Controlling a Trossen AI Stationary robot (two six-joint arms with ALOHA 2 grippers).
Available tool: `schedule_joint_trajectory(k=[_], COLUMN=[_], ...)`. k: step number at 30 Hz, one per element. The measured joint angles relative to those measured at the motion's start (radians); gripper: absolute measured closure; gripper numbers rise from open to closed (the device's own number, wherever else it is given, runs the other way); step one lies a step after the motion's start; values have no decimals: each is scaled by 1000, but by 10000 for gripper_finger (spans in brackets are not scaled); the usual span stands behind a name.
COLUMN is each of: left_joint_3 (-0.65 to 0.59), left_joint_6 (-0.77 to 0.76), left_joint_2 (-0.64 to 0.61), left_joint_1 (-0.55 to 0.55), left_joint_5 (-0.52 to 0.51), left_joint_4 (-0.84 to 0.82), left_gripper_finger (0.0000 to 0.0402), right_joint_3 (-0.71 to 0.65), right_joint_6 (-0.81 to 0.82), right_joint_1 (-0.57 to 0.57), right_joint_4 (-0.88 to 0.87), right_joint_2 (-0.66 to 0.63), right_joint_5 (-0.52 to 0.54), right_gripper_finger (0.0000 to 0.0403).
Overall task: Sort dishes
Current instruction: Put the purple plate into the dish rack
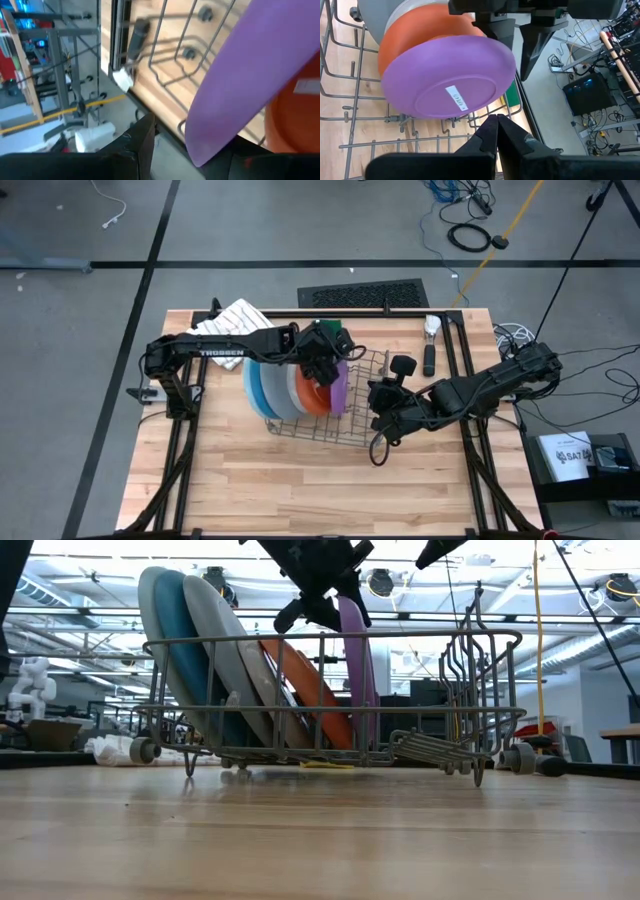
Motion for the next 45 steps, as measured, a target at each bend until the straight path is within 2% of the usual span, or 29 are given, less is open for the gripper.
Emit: schedule_joint_trajectory(k=[5,9,13,15,32,35,45], left_joint_3=[0,0,0,0,13,13,13], left_joint_6=[39,27,-18,-42,-223,-267,-450], left_joint_2=[-3,-5,-5,-5,-9,-11,-15], left_joint_1=[-2,-8,-20,-24,-48,-57,-100], left_joint_5=[-93,-85,-14,-14,-200,-225,-263], left_joint_4=[-3,-34,-111,-135,-227,-233,-259], left_gripper_finger=[268,268,268,268,262,245,147], right_joint_3=[0,0,0,0,0,0,0], right_joint_6=[0,0,0,0,0,1,2], right_joint_1=[0,0,0,0,0,0,0], right_joint_4=[-2,-3,-4,-4,-3,-3,0], right_joint_2=[0,0,0,0,0,0,0], right_joint_5=[0,0,0,0,0,0,-2], right_gripper_finger=[403,403,403,403,403,403,403])
